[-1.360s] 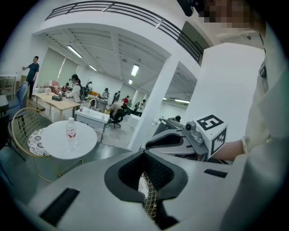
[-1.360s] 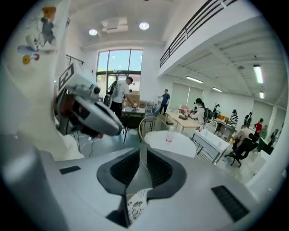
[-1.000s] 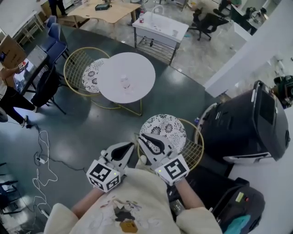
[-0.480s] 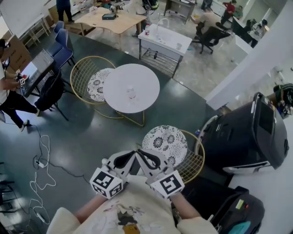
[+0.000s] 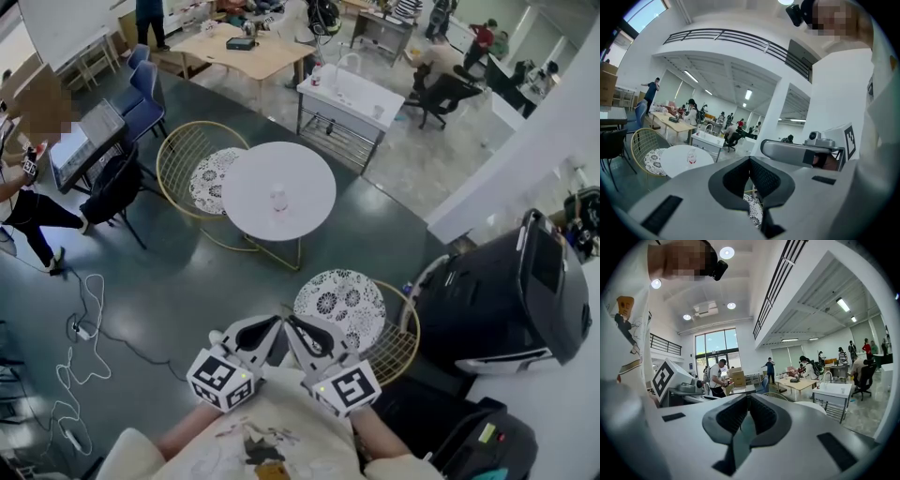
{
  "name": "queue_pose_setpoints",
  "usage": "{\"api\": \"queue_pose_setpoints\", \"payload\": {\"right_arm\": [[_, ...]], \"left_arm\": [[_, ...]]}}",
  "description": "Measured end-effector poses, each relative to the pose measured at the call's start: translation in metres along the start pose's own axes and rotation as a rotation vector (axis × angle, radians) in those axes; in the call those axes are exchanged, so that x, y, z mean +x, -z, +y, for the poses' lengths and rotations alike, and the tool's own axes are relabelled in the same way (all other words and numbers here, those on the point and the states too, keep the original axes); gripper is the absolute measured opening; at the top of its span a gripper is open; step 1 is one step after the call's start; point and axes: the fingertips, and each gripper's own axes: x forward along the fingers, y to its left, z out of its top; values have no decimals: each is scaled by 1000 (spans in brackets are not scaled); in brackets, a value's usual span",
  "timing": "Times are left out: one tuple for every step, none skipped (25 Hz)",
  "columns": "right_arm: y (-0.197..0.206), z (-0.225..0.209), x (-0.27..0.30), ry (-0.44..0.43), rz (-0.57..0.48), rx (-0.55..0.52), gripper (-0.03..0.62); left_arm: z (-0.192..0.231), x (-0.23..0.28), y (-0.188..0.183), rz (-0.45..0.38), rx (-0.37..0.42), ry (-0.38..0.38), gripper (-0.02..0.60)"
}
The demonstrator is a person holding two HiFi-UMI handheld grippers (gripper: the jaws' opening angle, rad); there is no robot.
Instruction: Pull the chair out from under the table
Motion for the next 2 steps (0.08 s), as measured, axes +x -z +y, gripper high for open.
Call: {"api": "queue_pose_setpoints", "payload": {"right_arm": [[-1,1,-1,0,-2,-1,25],[-1,2,-3,0,-4,-2,25]], "left_arm": [[-1,-1,1,0,-1,-3,2],[-2,-2,2,0,-3,-6,2]]}}
